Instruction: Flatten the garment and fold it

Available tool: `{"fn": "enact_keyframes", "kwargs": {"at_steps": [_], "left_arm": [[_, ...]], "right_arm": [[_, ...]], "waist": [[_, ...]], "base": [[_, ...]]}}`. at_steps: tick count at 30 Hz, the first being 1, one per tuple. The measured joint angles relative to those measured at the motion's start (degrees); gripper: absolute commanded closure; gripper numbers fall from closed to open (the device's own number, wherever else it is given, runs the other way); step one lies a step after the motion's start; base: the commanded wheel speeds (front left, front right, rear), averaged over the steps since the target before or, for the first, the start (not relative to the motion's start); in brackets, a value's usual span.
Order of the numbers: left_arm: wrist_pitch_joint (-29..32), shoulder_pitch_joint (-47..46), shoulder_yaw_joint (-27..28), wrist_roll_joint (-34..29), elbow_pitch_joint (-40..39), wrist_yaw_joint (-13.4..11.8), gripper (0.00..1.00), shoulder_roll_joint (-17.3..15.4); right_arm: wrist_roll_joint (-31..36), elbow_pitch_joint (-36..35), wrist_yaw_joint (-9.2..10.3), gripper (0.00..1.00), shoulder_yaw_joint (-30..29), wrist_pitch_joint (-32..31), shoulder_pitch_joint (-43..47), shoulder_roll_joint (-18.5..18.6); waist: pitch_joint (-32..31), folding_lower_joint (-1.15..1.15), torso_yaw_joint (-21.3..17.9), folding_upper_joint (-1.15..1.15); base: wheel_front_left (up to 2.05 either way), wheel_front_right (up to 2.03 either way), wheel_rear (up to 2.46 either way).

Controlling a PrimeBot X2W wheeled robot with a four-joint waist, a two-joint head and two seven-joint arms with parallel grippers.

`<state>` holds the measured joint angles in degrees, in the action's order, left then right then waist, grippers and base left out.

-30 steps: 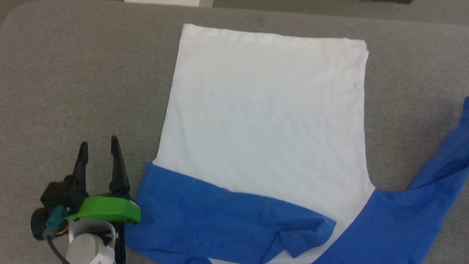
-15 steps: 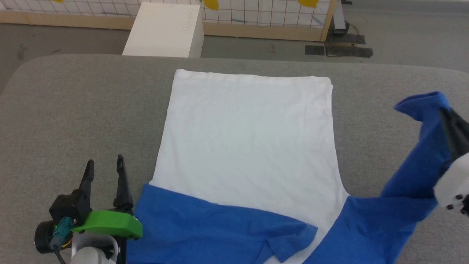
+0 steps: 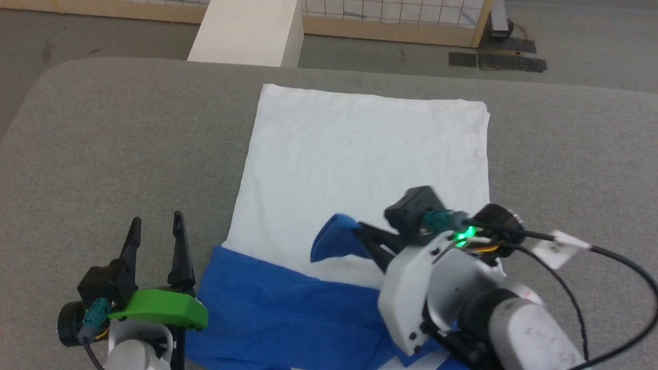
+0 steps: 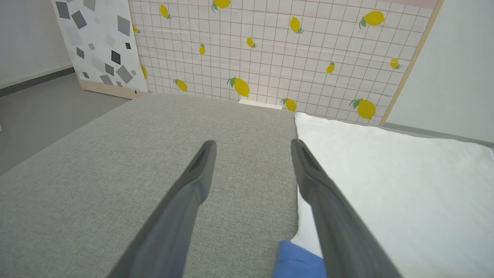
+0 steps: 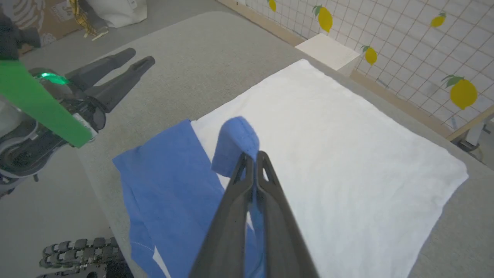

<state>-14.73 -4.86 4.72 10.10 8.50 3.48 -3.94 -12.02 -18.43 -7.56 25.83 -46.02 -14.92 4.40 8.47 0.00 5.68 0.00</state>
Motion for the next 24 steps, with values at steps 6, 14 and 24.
{"fn": "enact_keyframes", "kwargs": {"at_steps": [6, 14, 24], "left_arm": [[0.0, -1.44, -0.79, 0.22, -0.02, -0.01, 0.0, 0.24], [0.0, -2.76, -2.08, 1.52, -0.12, -0.29, 0.0, 0.57], [0.0, -2.69, -2.92, 1.32, 1.02, -0.75, 0.0, 0.68]], "right_arm": [[-0.2, 14.14, 0.0, 1.0, 9.78, 1.63, -3.93, -0.29], [-3.75, 28.06, 0.0, 1.0, 15.43, 1.88, -7.0, -0.29], [-11.17, 25.99, 0.0, 0.0, 9.4, 10.44, -7.16, -0.71]], "waist": [[2.65, 0.0, 1.65, 0.0], [6.2, 0.0, 3.8, 0.0], [5.39, 0.0, 3.43, 0.0]], "base": [[0.0, 0.0, 0.0], [0.0, 0.0, 0.0], [0.0, 0.0, 0.0]]}}
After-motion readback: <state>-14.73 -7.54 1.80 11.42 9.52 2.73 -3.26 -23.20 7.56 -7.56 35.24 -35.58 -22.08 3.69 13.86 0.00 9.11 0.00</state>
